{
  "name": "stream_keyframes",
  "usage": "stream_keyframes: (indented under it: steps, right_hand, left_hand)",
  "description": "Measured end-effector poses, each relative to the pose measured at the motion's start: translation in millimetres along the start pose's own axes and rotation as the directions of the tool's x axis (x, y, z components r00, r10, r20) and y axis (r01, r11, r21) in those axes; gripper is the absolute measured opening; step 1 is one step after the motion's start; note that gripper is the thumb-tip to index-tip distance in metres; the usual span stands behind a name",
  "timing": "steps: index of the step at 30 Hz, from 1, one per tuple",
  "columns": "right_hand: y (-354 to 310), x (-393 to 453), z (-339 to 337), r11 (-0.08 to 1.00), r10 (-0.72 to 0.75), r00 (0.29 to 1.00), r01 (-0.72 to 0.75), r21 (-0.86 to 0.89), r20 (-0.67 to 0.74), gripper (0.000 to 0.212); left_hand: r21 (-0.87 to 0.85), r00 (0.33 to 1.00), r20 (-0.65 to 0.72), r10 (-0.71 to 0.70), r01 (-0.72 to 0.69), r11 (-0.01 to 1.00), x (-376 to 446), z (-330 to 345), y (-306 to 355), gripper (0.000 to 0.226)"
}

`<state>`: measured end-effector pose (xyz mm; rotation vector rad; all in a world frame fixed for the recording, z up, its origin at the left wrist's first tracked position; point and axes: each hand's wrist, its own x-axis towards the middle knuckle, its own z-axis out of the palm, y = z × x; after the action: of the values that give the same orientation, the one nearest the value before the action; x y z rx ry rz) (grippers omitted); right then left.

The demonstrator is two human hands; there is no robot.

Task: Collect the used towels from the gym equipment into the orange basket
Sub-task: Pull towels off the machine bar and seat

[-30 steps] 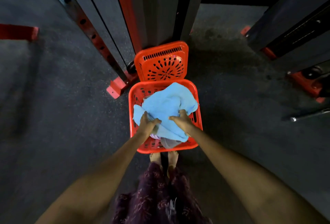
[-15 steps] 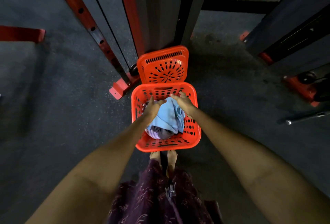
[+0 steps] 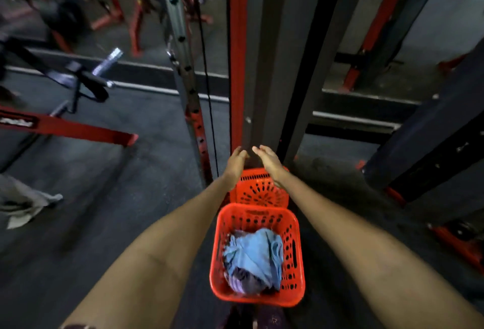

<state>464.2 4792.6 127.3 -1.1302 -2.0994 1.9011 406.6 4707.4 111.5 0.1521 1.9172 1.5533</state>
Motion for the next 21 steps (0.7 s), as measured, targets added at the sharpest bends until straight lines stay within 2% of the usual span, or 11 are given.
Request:
stream_keyframes:
  steps: [3,5,8,10,11,15,21]
  right_hand:
    - [-42.3,-12.7,15.2,0.997,-0.07,0.995,0.072,-0.021,0.072,0.056]
    - [-59.1,-18.1,25.1,0.993,-0.109,0.989,0.113,-0.033,0.104,0.057]
    - [-80.1,-30.2,43.4,0.983,-0.159,0.972,0.173,-0.066,0.174,0.057]
    - [-89.3,-39.7,50.7,0.979,-0.169,0.959,0.19,-0.073,0.226,0.057]
    - [-93.8,-49.7,57.4,0.974,-0.178,0.943,0.21,-0.087,0.282,0.056]
    - [-96.1,-55.3,66.9,0.974,-0.185,0.939,0.215,-0.077,0.29,0.05]
    - [-92.6,-97.8,134.5,0.949,-0.214,0.847,0.298,-0.101,0.486,0.048]
  left_hand:
    - [-0.005,0.994,-0.031,0.109,-0.109,0.994,-34.1,-22.3,45.6,0.05]
    - [-0.024,0.991,-0.063,0.119,-0.12,0.992,-45.7,-39.0,61.7,0.05]
    - [-0.076,0.971,-0.195,0.14,-0.158,0.985,-56.8,-71.8,70.2,0.05]
    - [-0.09,0.953,-0.271,0.132,-0.162,0.983,-65.3,-88.3,75.5,0.035]
    - [-0.099,0.935,-0.325,0.14,-0.181,0.979,-76.0,-99.5,73.3,0.031]
    - [-0.034,0.913,-0.37,0.172,-0.198,0.98,-89.7,-115.1,74.5,0.048]
    - [-0.076,0.805,-0.583,0.111,-0.19,0.979,-157.1,-168.9,40.2,0.046]
